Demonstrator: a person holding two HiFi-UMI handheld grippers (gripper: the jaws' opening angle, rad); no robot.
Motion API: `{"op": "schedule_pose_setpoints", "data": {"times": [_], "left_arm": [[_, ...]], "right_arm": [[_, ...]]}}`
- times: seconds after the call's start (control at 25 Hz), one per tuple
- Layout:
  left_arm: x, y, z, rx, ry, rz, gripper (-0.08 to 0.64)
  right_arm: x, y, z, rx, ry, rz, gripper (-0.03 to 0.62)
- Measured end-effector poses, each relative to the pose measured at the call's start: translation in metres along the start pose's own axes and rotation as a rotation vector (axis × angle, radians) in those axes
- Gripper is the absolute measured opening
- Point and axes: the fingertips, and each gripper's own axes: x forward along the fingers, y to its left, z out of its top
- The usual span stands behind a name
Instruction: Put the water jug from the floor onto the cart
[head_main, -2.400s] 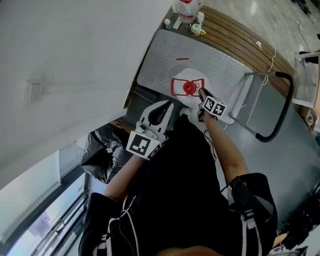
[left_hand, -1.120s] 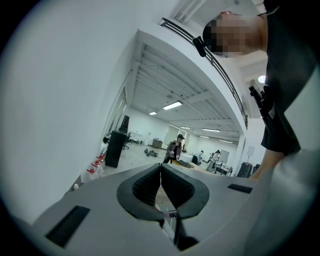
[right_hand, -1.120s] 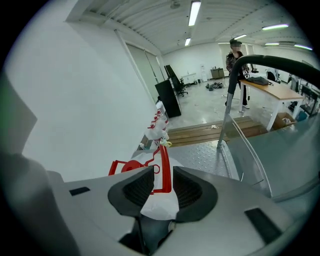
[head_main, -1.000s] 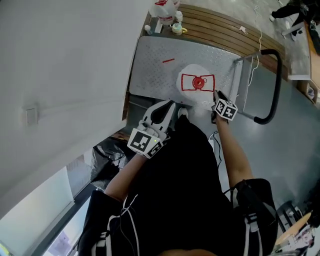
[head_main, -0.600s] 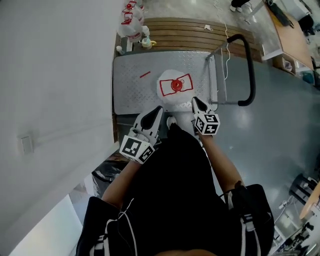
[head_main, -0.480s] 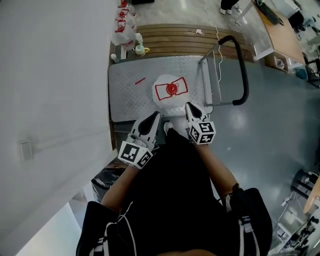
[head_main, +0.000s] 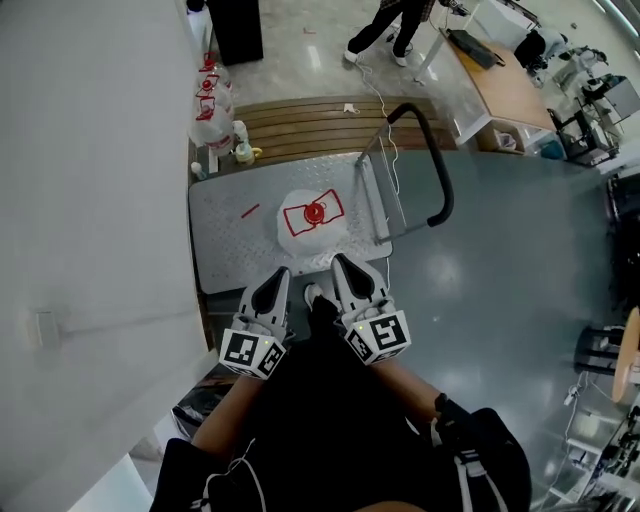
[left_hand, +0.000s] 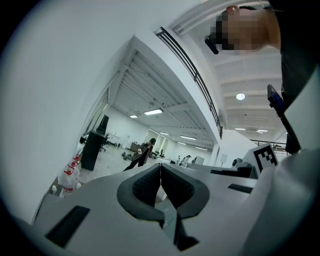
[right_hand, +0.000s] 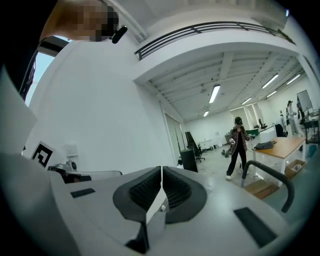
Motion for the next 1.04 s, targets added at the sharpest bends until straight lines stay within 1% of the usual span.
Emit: {"op": "schedule_pose_setpoints", "data": {"times": [0.12, 0.2, 0.36, 0.52, 0.6, 0.68, 0.76, 0.88, 1.04], "left_arm": [[-0.012, -0.002, 0.003, 0.001, -0.019, -0.023, 0.018], [-0.018, -0.006, 0.007, 0.004, -0.024, -0.034, 0.018], [-0.024, -0.012, 0.01, 0.02, -0.034, -0.048, 0.018], [-0.034, -0.003, 0.015, 0.027, -0.052, -0.023, 0.018], [-0.042, 0.003, 0.019, 0.033, -0.072, -0.015, 0.018], [-0.049, 0.006, 0.02, 0.022, -0.079, -0.008, 0.018], [-0.055, 0.009, 0.02, 0.009, -0.076, 0.007, 0.018], [-0.062, 0.016, 0.022, 0.018, -0.088, 0.032, 0.018], [-0.062, 0.019, 0.028, 0.014, -0.116, 0.032, 0.018]], "right_arm": [[-0.006, 0.024, 0.008, -0.091, -0.027, -0.015, 0.025], [-0.008, 0.032, 0.009, -0.129, -0.036, -0.032, 0.025], [-0.013, 0.04, 0.009, -0.134, -0.047, -0.045, 0.023], [-0.014, 0.04, 0.018, -0.174, -0.057, -0.051, 0.023], [-0.012, 0.04, 0.022, -0.181, -0.07, -0.062, 0.021], [-0.01, 0.043, 0.025, -0.183, -0.08, -0.067, 0.021], [-0.006, 0.053, 0.024, -0.188, -0.083, -0.051, 0.021], [0.0, 0.074, 0.022, -0.196, -0.106, -0.009, 0.02], [0.003, 0.089, 0.02, -0.203, -0.132, 0.018, 0.018]]}}
